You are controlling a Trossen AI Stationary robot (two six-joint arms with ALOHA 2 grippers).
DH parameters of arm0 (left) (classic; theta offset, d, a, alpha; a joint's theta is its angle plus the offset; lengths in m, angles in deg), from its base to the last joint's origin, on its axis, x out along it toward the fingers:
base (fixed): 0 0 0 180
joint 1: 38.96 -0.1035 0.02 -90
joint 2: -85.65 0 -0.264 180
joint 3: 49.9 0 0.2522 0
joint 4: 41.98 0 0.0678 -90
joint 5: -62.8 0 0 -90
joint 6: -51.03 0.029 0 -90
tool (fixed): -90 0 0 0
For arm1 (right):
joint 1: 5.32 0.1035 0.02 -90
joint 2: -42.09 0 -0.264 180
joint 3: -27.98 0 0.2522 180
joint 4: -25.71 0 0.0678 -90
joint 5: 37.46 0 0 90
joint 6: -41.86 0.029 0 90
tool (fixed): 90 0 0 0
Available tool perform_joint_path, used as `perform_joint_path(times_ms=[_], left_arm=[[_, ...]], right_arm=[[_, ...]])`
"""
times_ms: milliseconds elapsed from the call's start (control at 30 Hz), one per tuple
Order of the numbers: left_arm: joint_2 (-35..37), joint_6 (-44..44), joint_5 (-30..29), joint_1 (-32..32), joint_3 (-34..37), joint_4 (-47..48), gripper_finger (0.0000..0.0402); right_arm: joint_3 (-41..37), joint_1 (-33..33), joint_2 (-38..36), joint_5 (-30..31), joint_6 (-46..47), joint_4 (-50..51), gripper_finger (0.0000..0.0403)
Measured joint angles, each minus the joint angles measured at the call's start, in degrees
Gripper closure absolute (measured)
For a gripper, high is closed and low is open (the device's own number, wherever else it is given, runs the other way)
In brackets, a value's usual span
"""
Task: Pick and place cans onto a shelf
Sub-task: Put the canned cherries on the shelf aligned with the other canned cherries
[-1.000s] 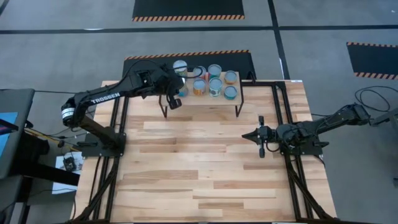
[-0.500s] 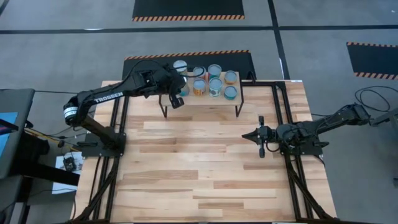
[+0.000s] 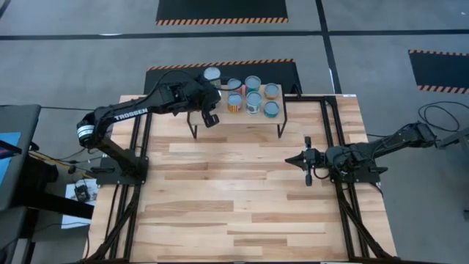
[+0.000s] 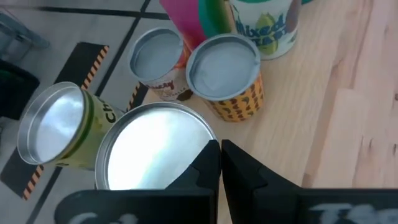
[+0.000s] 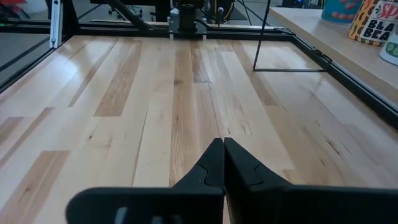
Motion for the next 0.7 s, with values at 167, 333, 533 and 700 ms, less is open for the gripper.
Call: perform_joint_path(times_ms=[167,333,533,700], left_arm=[[0.0,-0.9,0.0,0.0,0.0,-1.6,0.0401],[0.0,-2.5,-0.1,-0.1,0.0,-1.5,0.0401],[0.0,-3.3,-2.5,-0.2,0.0,-2.6,0.0401],[0.0,-3.3,-2.9,-0.2,0.0,-2.9,0.0396]], right_arm=[[0.0,0.0,0.0,0.0,0.1,0.0,0.0389],[0.0,0.0,0.0,0.0,0.2,0.0,0.0388],[0.0,0.0,0.0,0.0,0.2,0.0,0.0388],[0.0,0.0,0.0,0.0,0.2,0.0,0.0388]])
